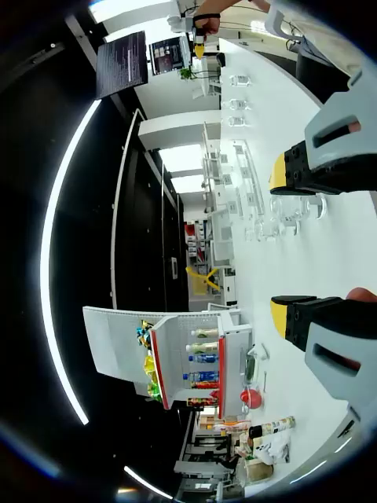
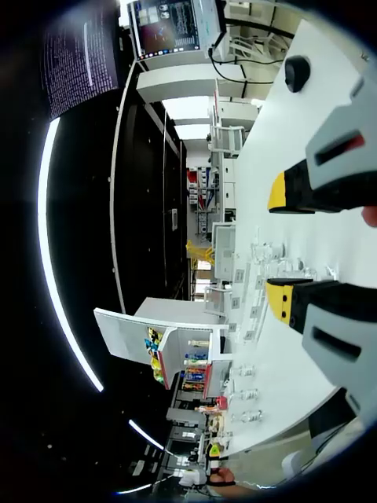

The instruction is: Identify the label on the chemical reagent bottle, grasp the chemical reagent bottle, and place it in the designated position on the reagent rack

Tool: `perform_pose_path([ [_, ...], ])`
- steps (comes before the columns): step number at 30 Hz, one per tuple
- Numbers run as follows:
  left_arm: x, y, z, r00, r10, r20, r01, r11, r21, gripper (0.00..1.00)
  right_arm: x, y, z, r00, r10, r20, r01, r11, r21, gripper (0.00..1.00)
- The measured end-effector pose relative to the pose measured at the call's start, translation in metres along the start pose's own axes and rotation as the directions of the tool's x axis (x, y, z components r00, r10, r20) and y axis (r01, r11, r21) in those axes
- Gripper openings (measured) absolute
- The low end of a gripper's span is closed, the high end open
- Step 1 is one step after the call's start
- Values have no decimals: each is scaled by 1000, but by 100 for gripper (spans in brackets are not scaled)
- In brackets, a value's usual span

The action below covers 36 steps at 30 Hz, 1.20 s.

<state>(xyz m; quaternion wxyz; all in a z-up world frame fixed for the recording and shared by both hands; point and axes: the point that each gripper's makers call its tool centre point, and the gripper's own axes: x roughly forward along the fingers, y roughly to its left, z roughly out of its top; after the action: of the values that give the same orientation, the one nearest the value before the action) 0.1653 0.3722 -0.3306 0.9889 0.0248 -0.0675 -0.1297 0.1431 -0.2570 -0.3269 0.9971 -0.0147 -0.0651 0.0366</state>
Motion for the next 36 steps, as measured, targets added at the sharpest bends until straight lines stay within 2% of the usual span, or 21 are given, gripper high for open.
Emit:
perform_pose_path([
  [2,1,-5,-1,999,-35,-3,35,999,-1,51,0,5,-2,999,38,-10,-38,999,-9,32],
  [3,1,-7,-4,998,-66,-9,66,998,0,51,-1,12,-6,995,96,-31,-96,995,-8,33],
  [4,0,-9,-7,995,-97,-20,97,995,-4,51,-4,21,-13,983,174,-55,-174,985,7,33],
  [5,-2,-8,-11,993,-118,-30,118,993,-9,51,-8,24,-18,974,213,-73,-212,977,16,33],
  [6,-3,-4,-13,993,-117,-34,117,993,-13,51,-11,23,-23,971,221,-86,-221,975,15,33],
  [8,-5,-2,-16,991,-125,-38,125,992,-11,51,-13,20,-26,970,222,-97,-224,975,-7,33],
  [11,-8,-6,-20,985,-165,-42,165,986,-23,51,-14,22,-26,967,235,-94,-237,972,-6,33],
  [14,-10,-7,-22,983,-180,-40,180,983,-23,52,-14,22,-25,969,232,-86,-233,972,-2,33],
  [30,-7,-15,-21,977,-210,-31,209,978,-26,51,-17,6,-29,964,250,-95,-252,968,-10,34],
  [36,-7,-21,-20,975,-218,-38,217,976,-18,51,-19,7,-28,963,255,-83,-256,967,-4,34],
])
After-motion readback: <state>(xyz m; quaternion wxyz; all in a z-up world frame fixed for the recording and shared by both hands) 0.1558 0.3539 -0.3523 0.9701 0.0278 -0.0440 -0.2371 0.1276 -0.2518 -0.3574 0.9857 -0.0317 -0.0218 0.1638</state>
